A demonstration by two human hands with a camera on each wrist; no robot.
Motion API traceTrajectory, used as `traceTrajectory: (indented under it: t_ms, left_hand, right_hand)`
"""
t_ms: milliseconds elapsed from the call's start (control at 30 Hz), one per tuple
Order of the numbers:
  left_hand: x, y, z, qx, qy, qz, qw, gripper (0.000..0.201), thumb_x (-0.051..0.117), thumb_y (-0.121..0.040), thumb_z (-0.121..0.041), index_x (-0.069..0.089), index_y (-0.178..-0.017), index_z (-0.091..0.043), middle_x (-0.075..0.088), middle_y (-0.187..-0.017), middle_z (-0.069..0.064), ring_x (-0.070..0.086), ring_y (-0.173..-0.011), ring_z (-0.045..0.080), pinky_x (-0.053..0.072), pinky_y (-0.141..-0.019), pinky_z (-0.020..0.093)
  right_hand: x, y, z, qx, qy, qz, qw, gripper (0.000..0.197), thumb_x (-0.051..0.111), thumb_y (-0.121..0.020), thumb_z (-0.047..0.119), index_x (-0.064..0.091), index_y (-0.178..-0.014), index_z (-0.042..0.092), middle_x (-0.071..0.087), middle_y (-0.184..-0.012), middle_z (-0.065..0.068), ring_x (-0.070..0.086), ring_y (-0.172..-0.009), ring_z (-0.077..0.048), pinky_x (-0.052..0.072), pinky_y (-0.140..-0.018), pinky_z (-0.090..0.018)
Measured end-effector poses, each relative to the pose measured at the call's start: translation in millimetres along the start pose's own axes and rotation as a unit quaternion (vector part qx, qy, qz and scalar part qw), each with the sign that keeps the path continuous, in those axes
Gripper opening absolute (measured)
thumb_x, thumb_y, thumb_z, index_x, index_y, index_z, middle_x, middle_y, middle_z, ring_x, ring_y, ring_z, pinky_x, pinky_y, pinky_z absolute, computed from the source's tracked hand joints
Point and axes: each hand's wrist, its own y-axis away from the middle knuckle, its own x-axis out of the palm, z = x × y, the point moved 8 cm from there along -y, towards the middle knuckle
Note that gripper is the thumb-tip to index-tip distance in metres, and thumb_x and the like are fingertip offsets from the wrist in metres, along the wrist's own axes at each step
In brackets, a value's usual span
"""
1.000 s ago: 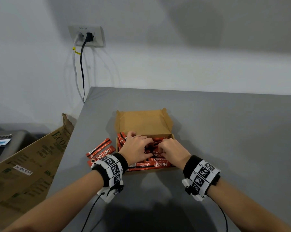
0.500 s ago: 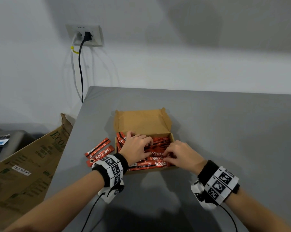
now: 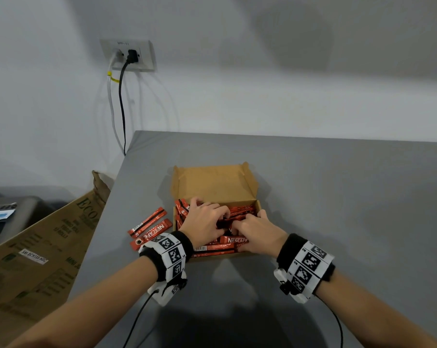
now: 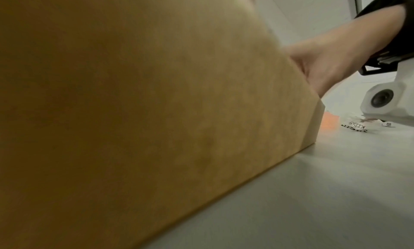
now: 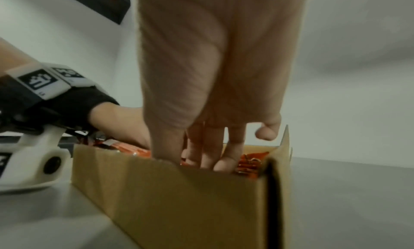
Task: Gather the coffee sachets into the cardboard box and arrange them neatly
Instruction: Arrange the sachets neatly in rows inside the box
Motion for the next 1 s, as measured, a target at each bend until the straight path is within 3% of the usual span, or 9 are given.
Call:
traceTrajectory:
  t_ms: [233,367,467,567,667,733,833,1000]
  left_hand:
    - [0,0,0,-0.002,-0.001,0.004,1.000,0.030,0.062,-0.081,-0.037,0.055,-0.110,-0.029,0.061,-0.104,-0.013,0.053,-0.107,0.012,0.017,-0.102,0.037]
    - [0,0,0,-0.002,-0.007,0.006,1.000,0.031,0.062,-0.082,-0.040,0.054,-0.110,-0.029,0.061,-0.105,-0.013,0.052,-0.108,0.011,0.017,-0.103,0.037]
    - [0,1,0,0.000,-0.001,0.001,1.000,0.034,0.063,-0.081,-0.040,0.055,-0.111,-0.027,0.062,-0.106,-0.011,0.053,-0.108,0.013,0.017,-0.102,0.037]
    - [-2,1,-2,0.005,-0.001,-0.006,1.000,0.035,0.059,-0.084,-0.039,0.056,-0.115,-0.024,0.063,-0.112,-0.008,0.053,-0.112,0.015,0.017,-0.102,0.038]
    - [-3,1,-2,0.003,-0.008,-0.008,1.000,0.038,0.052,-0.090,-0.040,0.053,-0.124,-0.023,0.062,-0.120,-0.004,0.051,-0.117,0.017,0.017,-0.104,0.039]
    - [-1,1,-2,0.012,-0.002,-0.004,1.000,0.041,0.051,-0.091,-0.038,0.050,-0.129,-0.021,0.060,-0.124,-0.001,0.050,-0.120,0.018,0.017,-0.104,0.040]
    - [1,2,1,0.011,0.017,0.002,1.000,0.046,0.054,-0.086,-0.049,0.053,-0.123,-0.022,0.062,-0.116,-0.003,0.054,-0.112,0.018,0.017,-0.104,0.038]
    - [-1,2,4,-0.008,0.063,-0.021,0.998,0.029,0.059,-0.082,-0.039,0.059,-0.105,-0.023,0.064,-0.106,-0.006,0.055,-0.105,0.015,0.015,-0.107,0.037]
  right_hand:
    - [2,-3,3,-0.009,0.004,0.034,0.999,0.024,0.059,-0.087,0.030,0.059,-0.104,0.012,0.060,-0.112,-0.004,0.049,-0.109,-0.022,0.027,-0.088,-0.040]
    - [1,1,-1,-0.013,-0.043,0.033,0.998,0.023,0.061,-0.087,0.030,0.063,-0.104,0.016,0.062,-0.108,-0.001,0.050,-0.109,-0.019,0.027,-0.091,-0.037]
    - [-7,5,-10,-0.004,-0.102,0.023,0.994,0.023,0.063,-0.086,0.030,0.065,-0.105,0.018,0.067,-0.106,0.000,0.057,-0.103,-0.019,0.036,-0.094,-0.034]
    - [-19,10,-23,0.008,-0.200,-0.008,0.980,0.026,0.066,-0.085,0.027,0.065,-0.106,0.012,0.068,-0.104,-0.002,0.063,-0.097,-0.017,0.046,-0.082,-0.023]
    - [-35,12,-39,0.033,-0.246,-0.044,0.968,0.027,0.067,-0.084,0.027,0.065,-0.101,0.005,0.067,-0.095,-0.001,0.063,-0.085,-0.013,0.042,-0.066,-0.010]
    - [-47,9,-47,0.049,-0.285,-0.074,0.955,0.027,0.067,-0.084,0.027,0.065,-0.102,0.006,0.068,-0.098,-0.004,0.065,-0.088,-0.014,0.045,-0.068,-0.012]
    - [-69,0,-46,0.056,-0.311,-0.114,0.942,0.026,0.061,-0.088,0.024,0.061,-0.108,0.008,0.067,-0.105,-0.006,0.063,-0.095,-0.016,0.048,-0.075,-0.019]
    - [-97,-23,-32,0.041,-0.284,-0.162,0.944,0.024,0.057,-0.091,0.021,0.058,-0.112,0.008,0.063,-0.106,-0.005,0.059,-0.094,-0.015,0.043,-0.079,-0.022]
